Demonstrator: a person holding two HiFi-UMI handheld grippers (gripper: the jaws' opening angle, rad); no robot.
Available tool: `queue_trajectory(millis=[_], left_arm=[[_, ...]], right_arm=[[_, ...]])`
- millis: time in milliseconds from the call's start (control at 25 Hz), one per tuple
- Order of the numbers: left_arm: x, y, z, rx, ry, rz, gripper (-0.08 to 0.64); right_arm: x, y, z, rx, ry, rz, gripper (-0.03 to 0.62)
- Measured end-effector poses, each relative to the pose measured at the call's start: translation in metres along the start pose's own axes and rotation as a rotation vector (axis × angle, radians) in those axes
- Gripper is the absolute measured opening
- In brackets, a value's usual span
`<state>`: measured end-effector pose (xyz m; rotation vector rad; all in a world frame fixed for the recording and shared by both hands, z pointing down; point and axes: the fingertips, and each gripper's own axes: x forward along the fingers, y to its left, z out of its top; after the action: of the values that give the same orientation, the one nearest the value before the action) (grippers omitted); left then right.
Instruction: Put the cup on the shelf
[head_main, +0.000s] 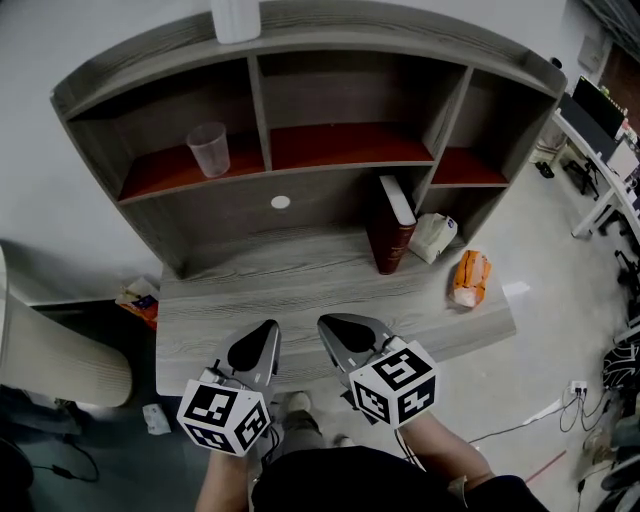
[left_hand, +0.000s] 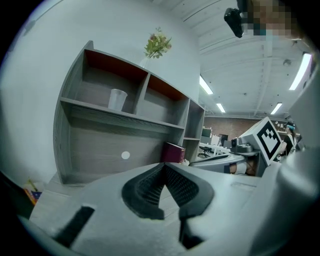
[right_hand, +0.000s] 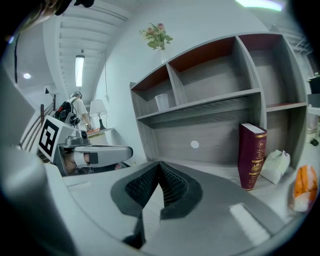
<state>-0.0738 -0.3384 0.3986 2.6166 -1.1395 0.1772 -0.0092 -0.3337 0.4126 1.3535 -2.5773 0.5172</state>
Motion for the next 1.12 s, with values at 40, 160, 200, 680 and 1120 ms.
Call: queue_trajectory(millis=[40, 160, 200, 680, 1120], left_arm=[[0.000, -0.002, -0.003, -0.001, 0.008, 0.002, -0.002], [-0.001, -0.010, -0.012, -0.004, 0.033, -0.003, -0.002], [-0.001, -0.012, -0.015, -0.003, 0.040, -0.005, -0.002], [-0.005, -0.018, -0.022, 0.006, 0.061, -0.005, -0.002], [-0.006, -0.007, -0.018, 0.007, 0.054, -0.006, -0.002]], right_arm=[[-0.002, 0.000, -0.002, 0.002, -0.003, -0.002, 0.000], [-0.010, -0.002, -0.009, 0.005, -0.008, -0.014, 0.000], [-0.012, -0.002, -0.011, 0.008, -0.009, -0.017, 0.000], [-0.019, -0.004, -0.018, 0.036, -0.017, -0.027, 0.000], [-0.016, 0.002, -0.007, 0.029, -0.035, -0.027, 0.000]])
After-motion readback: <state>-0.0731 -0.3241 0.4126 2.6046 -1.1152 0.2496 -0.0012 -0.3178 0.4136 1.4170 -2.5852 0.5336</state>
